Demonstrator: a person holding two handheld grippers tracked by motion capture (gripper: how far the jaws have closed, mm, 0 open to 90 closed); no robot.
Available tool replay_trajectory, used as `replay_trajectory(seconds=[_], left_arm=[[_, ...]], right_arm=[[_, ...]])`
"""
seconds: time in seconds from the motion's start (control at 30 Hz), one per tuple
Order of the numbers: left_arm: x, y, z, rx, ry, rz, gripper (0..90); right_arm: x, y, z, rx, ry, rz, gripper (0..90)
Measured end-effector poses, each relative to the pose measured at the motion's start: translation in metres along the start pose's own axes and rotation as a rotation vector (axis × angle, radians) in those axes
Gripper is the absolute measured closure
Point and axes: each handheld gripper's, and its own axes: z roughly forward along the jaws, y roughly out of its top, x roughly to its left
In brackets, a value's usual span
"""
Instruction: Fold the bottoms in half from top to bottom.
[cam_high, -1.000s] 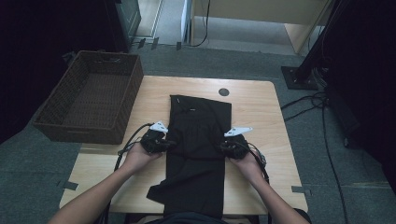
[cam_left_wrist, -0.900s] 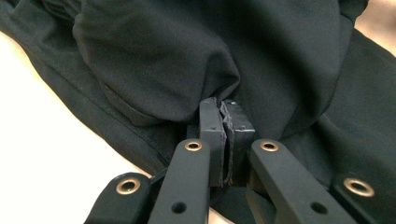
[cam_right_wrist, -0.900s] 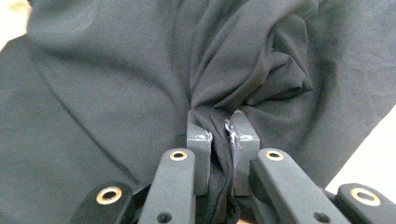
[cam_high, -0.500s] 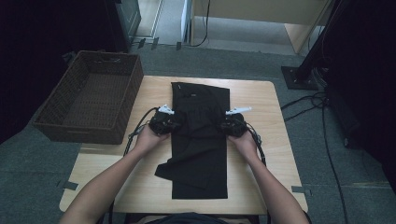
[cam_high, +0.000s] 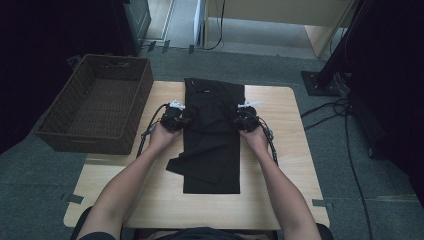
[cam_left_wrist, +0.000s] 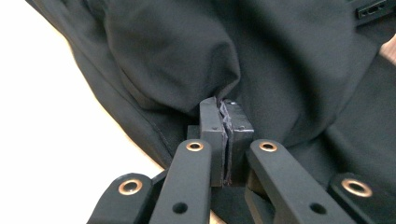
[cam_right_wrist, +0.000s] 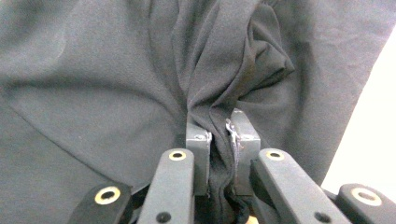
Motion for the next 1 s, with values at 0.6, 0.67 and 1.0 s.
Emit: replay_trajectory(seconds=[0.6,0.67,1.0], left_arm=[[-0.032,-0.011,-0.074,-0.036,-0.107,-0.019,64.8],[-0.028,-0.007,-0.072,-0.043,-0.097,-0.025,65.3],[-0.001,0.022,-0.022,0.031,-0.067,-0.014,58.6]], right_arm=[[0.020,-0.030,-0.090,-0.121,0.100,-0.036,58.9],[0.019,-0.027,-0.099,-0.148,0.095,-0.038,56.9],[0.011,0.009,-0.047,-0.130,0.059,-0.011,45.5]])
